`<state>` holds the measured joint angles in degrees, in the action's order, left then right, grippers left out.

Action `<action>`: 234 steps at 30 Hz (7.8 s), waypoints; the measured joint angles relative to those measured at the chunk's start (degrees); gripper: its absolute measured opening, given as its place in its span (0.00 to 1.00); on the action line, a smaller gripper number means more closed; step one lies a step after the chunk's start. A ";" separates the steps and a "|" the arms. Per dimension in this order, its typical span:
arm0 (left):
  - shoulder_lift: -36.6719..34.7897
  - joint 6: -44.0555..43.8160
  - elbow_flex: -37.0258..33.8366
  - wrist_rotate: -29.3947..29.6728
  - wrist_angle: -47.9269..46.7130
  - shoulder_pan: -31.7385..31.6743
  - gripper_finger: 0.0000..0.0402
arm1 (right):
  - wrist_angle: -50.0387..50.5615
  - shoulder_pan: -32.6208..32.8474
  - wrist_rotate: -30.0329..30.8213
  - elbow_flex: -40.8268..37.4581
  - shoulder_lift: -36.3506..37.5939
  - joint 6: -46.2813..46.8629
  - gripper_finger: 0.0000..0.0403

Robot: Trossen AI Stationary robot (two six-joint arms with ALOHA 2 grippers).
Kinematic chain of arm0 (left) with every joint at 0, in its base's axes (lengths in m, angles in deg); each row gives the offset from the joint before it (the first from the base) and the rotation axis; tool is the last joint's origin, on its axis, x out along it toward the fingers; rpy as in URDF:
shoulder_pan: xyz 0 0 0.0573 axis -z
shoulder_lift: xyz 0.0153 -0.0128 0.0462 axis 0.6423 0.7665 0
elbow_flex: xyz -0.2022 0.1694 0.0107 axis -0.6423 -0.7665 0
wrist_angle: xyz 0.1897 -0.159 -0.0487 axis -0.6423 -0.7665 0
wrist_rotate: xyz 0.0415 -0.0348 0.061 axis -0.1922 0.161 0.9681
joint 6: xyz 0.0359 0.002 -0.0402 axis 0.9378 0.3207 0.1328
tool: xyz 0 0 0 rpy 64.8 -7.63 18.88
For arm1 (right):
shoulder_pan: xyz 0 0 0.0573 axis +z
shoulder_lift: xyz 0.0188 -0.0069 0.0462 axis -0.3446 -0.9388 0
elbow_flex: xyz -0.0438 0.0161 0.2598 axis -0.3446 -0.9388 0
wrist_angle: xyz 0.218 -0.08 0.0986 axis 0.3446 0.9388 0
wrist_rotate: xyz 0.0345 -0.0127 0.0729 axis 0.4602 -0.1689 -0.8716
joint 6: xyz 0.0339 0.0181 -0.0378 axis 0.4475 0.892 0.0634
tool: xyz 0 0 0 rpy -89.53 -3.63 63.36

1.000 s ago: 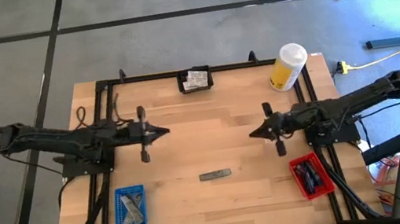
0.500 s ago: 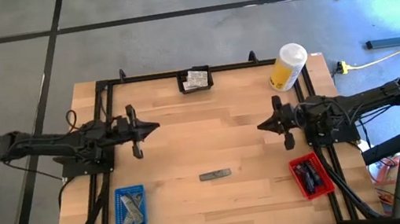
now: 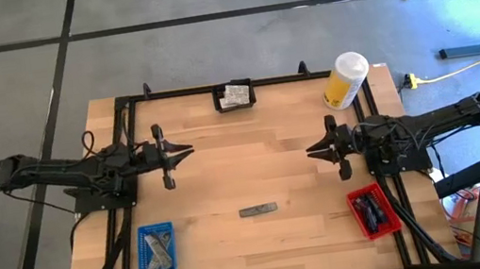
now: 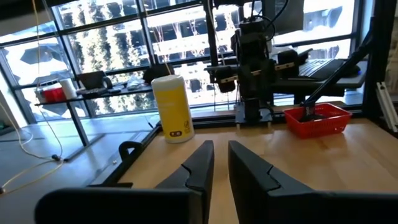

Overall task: Pick & Place Travel size toiletries
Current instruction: Put the black comb into the blue bin

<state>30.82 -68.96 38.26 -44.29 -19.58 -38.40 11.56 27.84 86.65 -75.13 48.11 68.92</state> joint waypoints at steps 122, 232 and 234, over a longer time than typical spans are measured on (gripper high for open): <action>73.16 -23.54 34.62 -13.80 -10.65 14.84 0.46 | 1.62 14.25 8.53 31.28 -70.42 12.78 0.01; 74.51 -26.83 35.05 2.10 -16.70 19.01 0.01 | -0.27 11.65 -0.70 31.41 -74.38 20.55 0.00; 74.51 -27.17 35.79 -1.23 -16.92 18.65 0.01 | -0.29 11.65 -0.80 31.41 -74.38 20.41 0.00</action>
<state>105.33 -96.13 74.05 -45.52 -36.50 -19.75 11.27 39.49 85.85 -43.72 -26.27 89.32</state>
